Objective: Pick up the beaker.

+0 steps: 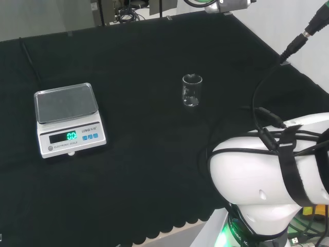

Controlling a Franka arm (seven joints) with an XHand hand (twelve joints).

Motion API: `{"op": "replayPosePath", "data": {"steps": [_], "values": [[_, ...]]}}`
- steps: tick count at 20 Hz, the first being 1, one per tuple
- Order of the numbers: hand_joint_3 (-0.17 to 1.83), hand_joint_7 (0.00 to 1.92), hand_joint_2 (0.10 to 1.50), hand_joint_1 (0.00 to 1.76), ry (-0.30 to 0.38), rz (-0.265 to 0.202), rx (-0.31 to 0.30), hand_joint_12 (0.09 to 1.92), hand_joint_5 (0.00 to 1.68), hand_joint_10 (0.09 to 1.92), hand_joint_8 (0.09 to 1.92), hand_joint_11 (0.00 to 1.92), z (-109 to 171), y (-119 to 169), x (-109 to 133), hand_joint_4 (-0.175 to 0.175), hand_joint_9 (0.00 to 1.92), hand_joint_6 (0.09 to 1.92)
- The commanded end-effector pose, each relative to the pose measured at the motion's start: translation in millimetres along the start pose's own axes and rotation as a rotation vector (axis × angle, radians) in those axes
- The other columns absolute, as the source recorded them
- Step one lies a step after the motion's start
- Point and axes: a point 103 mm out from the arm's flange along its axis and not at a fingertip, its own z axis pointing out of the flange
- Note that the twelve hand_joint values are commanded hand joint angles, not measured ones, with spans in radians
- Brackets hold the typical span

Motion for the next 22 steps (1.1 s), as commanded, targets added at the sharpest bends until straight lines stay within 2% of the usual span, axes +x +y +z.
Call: {"op": "replayPosePath", "data": {"steps": [1,11,16,22], "values": [[0.27,0.03,0.68,0.56,-0.014,0.003,-0.01,1.51,0.1,0.82,0.59,0.1,-1,1,-1,-0.003,0.22,0.09],[0.27,0.02,0.7,0.55,-0.007,0.021,-0.006,1.53,0.13,0.83,0.65,0.06,8,15,-10,-0.01,0.19,0.09],[0.27,0.02,0.7,0.56,0.032,0.051,0.017,1.53,0.11,0.83,0.65,0.05,29,33,-26,-0.009,0.18,0.09],[0.26,0.0,0.7,0.56,0.042,0.056,0.049,1.53,0.07,0.83,0.64,0.03,65,67,-41,-0.005,0.17,0.09]]}}
